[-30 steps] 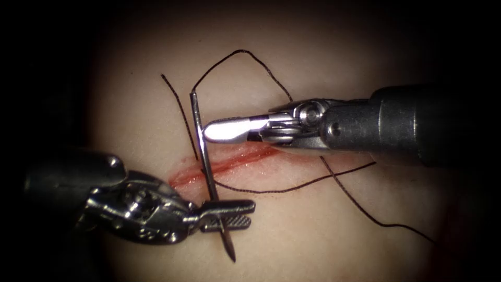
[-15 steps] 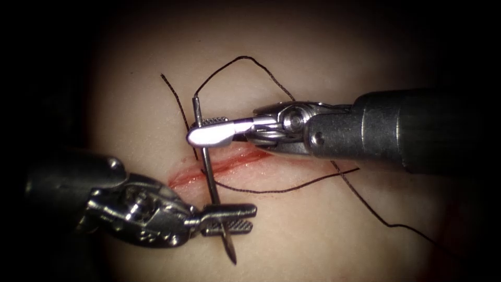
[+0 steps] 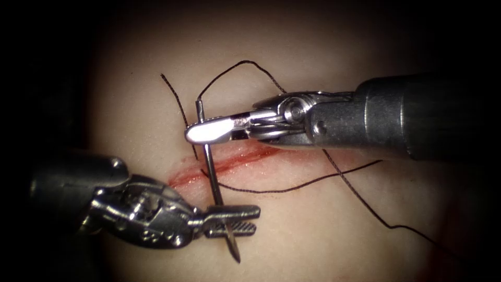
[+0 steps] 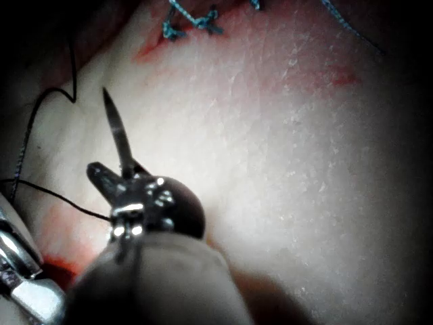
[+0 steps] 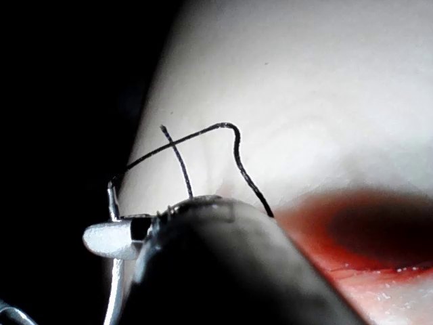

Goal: Wound Closure

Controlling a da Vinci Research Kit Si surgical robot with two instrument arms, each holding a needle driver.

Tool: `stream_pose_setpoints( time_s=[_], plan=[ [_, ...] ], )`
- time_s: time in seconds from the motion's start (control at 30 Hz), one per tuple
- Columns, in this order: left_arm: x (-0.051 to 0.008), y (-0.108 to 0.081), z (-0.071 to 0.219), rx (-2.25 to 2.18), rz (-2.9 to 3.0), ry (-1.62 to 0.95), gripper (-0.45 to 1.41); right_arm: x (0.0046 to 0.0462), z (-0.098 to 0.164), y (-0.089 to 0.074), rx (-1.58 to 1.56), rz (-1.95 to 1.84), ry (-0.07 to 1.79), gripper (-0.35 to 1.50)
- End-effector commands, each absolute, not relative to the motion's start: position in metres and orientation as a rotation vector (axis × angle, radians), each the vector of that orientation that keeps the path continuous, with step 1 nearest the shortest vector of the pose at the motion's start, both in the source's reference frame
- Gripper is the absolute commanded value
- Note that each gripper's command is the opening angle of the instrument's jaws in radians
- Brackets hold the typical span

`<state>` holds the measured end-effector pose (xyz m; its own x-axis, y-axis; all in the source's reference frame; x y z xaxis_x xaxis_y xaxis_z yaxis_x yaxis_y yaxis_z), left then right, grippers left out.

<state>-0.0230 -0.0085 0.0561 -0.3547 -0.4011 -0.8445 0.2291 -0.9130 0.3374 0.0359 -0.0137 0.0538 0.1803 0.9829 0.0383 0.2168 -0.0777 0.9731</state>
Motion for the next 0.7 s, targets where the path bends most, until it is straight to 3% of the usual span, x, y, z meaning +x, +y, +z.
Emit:
stream_pose_setpoints(
  time_s=[0.03, 0.07, 0.17, 0.37, 0.57, 0.67, 0.7],
  plan=[
    [-0.0233, -0.0086, 0.0566, 1.516, -2.325, -0.200, 0.41, 0.0364, 0.0541, -0.0139, 1.502, 1.011, 1.215, -0.35],
    [-0.0233, -0.0084, 0.0566, 1.525, -2.338, -0.185, 0.48, 0.0363, 0.0541, -0.0139, 1.493, 1.025, 1.221, -0.35],
    [-0.0233, -0.0075, 0.0559, 1.583, -2.407, -0.093, 0.91, 0.0359, 0.0543, -0.0138, 1.439, 1.095, 1.285, -0.35],
    [-0.0215, -0.0053, 0.0533, 1.774, -2.531, 0.038, 1.08, 0.0351, 0.0536, -0.0112, 1.126, 0.984, 1.575, -0.35],
    [-0.0170, -0.0042, 0.0525, 1.838, -2.607, 0.087, 1.05, 0.0322, 0.0511, -0.0098, 0.770, 0.826, 1.769, -0.35],
    [-0.0150, -0.0040, 0.0532, 1.861, -2.662, 0.176, 0.73, 0.0311, 0.0515, -0.0102, 0.559, 0.706, 1.772, -0.35],
    [-0.0146, -0.0040, 0.0535, 1.860, -2.674, 0.195, 0.51, 0.0309, 0.0517, -0.0103, 0.506, 0.670, 1.760, -0.35]
  ],
)
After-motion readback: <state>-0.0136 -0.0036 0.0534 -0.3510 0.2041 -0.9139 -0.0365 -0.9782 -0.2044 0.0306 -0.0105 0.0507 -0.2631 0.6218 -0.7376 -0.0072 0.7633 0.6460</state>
